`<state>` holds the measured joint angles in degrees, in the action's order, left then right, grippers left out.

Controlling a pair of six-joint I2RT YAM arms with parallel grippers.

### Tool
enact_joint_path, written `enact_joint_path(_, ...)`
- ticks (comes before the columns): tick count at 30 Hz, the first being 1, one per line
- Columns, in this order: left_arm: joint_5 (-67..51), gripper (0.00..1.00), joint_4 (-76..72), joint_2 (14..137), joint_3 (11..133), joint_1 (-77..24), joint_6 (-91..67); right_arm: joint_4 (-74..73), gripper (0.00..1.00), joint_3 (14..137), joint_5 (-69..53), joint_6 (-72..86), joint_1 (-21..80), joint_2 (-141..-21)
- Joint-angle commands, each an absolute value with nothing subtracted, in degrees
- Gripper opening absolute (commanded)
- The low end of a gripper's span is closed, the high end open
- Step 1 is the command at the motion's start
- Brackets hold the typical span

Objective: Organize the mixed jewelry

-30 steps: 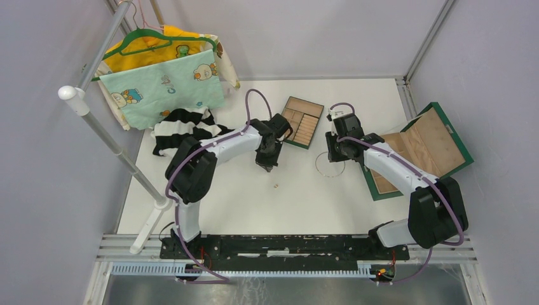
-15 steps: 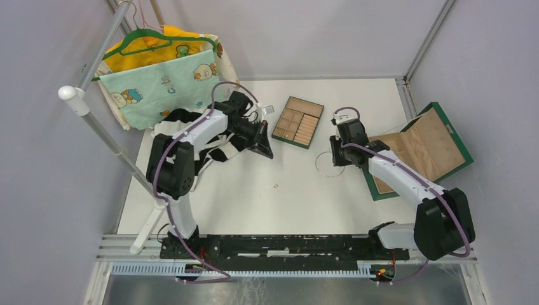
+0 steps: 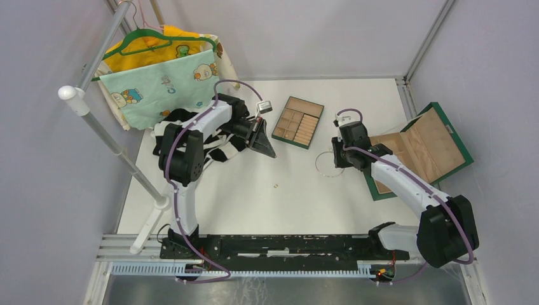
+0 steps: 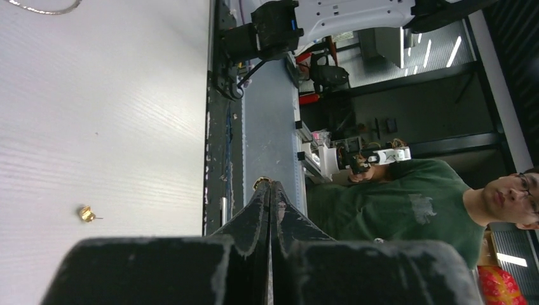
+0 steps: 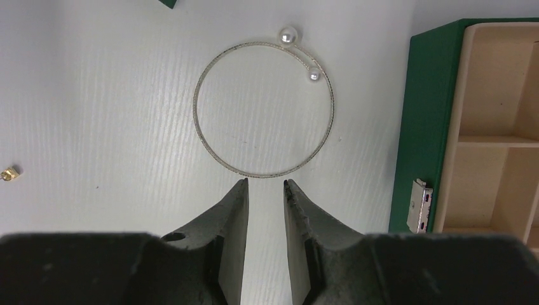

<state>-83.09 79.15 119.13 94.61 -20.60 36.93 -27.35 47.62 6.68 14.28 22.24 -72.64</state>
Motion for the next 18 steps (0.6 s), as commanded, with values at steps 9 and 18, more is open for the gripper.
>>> enact_joint_path(9, -91.70, 0.02, 83.94, 126.45, 107.24, -20.66, 36.28, -24.69, 0.32, 46.83, 8.43, 14.13, 22.19, -71.03)
enact_joint_path(18, -84.63, 0.02, 81.82, 135.37, 121.10, -20.69, 25.85, -25.66, 0.32, 47.46, 9.57, 14.47, 22.20, -71.33)
